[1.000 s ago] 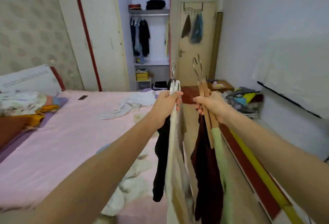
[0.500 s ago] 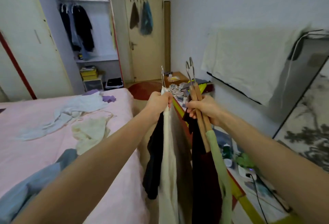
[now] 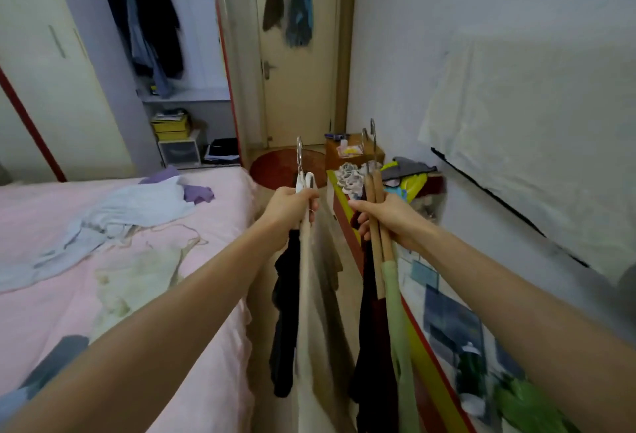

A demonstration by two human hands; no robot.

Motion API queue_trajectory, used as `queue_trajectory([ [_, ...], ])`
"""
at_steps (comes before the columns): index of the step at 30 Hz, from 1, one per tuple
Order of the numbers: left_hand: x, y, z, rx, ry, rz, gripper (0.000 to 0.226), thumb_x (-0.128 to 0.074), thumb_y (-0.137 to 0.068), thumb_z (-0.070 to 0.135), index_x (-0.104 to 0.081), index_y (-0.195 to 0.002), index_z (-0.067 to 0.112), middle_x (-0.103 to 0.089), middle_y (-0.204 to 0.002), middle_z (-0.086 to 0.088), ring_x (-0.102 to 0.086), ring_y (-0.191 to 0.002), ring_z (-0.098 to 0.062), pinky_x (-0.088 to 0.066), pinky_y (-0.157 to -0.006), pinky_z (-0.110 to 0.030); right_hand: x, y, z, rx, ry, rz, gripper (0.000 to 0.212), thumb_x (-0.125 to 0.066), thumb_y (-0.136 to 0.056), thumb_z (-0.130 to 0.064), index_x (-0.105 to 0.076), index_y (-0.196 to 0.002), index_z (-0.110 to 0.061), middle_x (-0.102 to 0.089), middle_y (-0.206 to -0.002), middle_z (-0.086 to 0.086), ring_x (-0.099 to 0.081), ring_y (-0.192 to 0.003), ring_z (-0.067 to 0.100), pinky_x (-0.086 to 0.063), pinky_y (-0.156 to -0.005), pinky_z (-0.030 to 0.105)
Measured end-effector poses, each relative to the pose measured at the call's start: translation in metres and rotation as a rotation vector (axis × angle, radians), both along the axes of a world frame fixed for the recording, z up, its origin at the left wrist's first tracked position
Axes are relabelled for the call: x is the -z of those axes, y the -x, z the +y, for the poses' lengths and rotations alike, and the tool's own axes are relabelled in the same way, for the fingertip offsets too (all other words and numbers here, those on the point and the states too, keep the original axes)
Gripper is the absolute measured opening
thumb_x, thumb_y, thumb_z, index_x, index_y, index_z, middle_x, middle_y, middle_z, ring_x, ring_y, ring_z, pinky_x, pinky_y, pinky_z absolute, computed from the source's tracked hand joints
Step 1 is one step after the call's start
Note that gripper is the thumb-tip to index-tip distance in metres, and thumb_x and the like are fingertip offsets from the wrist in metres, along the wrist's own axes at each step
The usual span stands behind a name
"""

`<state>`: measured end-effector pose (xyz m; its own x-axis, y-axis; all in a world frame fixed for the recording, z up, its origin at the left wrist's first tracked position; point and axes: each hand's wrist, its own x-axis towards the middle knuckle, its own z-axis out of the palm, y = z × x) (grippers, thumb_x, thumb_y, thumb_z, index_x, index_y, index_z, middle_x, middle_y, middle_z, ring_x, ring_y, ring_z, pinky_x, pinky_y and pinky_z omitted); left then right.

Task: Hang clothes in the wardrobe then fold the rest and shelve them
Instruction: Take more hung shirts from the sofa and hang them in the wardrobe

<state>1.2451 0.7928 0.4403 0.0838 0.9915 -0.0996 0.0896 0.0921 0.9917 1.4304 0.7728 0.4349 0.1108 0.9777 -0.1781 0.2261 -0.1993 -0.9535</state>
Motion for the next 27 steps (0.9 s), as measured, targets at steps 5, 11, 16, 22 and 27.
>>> queue_trajectory([
  [5,0.011,0.001,0.152,0.007,0.043,-0.079,0.019,-0.049,-0.096,0.011,-0.064,-0.085,0.004,-0.064,-0.062,-0.002,-0.051,-0.048,-0.012,-0.046,-0.057,-0.025,0.004,-0.001,0.144,0.019,-0.008,0.104,0.036,-0.068,-0.088,-0.029,-0.059,-0.094,0.005,-0.062,-0.066,0.013,-0.062,-0.048,0.017,-0.052,-0.046,0.026],
  [11,-0.018,0.005,0.326,0.03,0.111,-0.19,0.021,-0.043,-0.1,0.013,-0.061,-0.105,0.003,-0.073,-0.1,-0.01,-0.056,-0.055,-0.01,-0.048,-0.061,-0.023,-0.018,-0.008,0.31,0.006,0.019,0.363,0.035,-0.059,-0.094,-0.033,-0.054,-0.103,0.001,-0.068,-0.076,0.02,-0.071,-0.068,0.027,-0.058,-0.055,0.028],
  [16,-0.006,0.003,0.476,0.079,0.184,-0.238,0.029,-0.039,-0.101,0.014,-0.047,-0.125,0.001,-0.074,-0.104,-0.004,-0.054,-0.058,-0.01,-0.048,-0.061,-0.021,-0.008,-0.009,0.454,-0.045,0.04,0.483,0.047,-0.062,-0.091,-0.039,-0.044,-0.126,-0.012,-0.068,-0.076,0.026,-0.07,-0.081,0.039,-0.061,-0.069,0.04],
  [22,0.001,0.001,0.647,-0.003,0.238,-0.329,0.034,-0.034,-0.101,0.008,-0.04,-0.135,0.003,-0.07,-0.113,-0.011,-0.051,-0.049,-0.006,-0.042,-0.058,-0.022,0.013,-0.003,0.639,-0.12,-0.047,0.353,0.048,-0.062,-0.09,-0.041,-0.051,-0.118,-0.004,-0.066,-0.069,0.017,-0.067,-0.06,0.025,-0.054,-0.054,0.03],
  [27,-0.015,0.014,0.79,-0.123,0.24,-0.404,0.036,-0.035,-0.101,0.005,-0.043,-0.137,0.002,-0.068,-0.112,-0.016,-0.054,-0.052,-0.008,-0.046,-0.049,-0.019,-0.004,0.011,0.813,-0.203,-0.036,0.309,0.043,-0.066,-0.086,-0.043,-0.061,-0.101,-0.003,-0.067,-0.069,0.013,-0.065,-0.06,0.021,-0.05,-0.057,0.028],
])
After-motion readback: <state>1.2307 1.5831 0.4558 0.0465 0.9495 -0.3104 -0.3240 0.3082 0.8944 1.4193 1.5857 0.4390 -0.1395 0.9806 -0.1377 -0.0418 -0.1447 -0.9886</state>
